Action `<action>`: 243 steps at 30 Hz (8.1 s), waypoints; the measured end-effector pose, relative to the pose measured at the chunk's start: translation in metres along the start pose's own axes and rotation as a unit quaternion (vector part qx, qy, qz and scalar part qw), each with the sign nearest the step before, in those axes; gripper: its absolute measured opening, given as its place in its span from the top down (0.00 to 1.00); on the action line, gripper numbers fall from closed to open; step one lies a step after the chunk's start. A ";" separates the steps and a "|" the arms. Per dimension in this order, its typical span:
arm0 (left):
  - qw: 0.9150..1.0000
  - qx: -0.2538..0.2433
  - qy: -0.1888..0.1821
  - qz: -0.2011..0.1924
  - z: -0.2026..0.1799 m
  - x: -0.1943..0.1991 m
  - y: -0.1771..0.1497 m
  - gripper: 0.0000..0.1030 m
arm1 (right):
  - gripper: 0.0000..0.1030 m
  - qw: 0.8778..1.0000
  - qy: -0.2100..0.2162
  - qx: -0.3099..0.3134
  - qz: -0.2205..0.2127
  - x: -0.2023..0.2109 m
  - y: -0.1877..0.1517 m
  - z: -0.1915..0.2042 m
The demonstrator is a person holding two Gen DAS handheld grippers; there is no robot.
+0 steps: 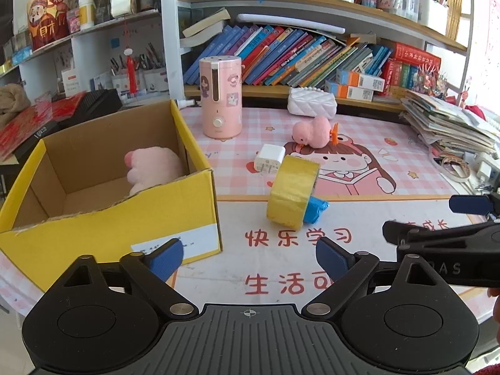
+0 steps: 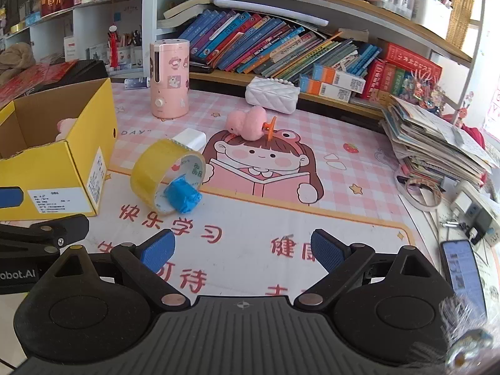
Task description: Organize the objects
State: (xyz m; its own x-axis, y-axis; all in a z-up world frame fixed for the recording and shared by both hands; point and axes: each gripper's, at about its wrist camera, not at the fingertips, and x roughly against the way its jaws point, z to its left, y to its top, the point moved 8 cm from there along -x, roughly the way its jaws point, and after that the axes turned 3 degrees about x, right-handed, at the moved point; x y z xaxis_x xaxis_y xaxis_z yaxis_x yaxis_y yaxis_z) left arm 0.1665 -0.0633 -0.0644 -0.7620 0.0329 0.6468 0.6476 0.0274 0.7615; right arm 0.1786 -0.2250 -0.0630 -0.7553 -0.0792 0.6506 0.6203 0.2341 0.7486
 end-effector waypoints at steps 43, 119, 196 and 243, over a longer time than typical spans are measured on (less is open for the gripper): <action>0.993 -0.021 -0.050 0.106 -0.050 -0.137 0.045 0.45 | 0.54 0.965 0.243 0.089 0.028 -0.131 0.026 0.037; 0.979 0.118 -0.167 0.004 -0.007 -0.001 0.021 0.96 | 0.81 0.992 0.124 -0.001 0.026 -0.026 0.018 0.005; 0.976 0.185 -0.101 -0.056 0.184 0.138 -0.049 0.96 | 0.81 0.983 0.172 0.067 -0.003 0.093 -0.026 0.212; 0.998 0.067 0.017 -0.003 0.170 -0.044 0.049 0.95 | 0.81 0.959 0.239 0.138 -0.068 -0.067 0.157 0.243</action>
State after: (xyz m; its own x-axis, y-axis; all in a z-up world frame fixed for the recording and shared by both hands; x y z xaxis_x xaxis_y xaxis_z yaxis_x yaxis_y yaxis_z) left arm 0.2333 0.1060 -0.0625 -0.7644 -0.0023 0.6448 0.6361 0.1606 0.7547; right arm 0.2751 0.0527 -0.0196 -0.6014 -0.5467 0.5826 0.3931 0.4324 0.8115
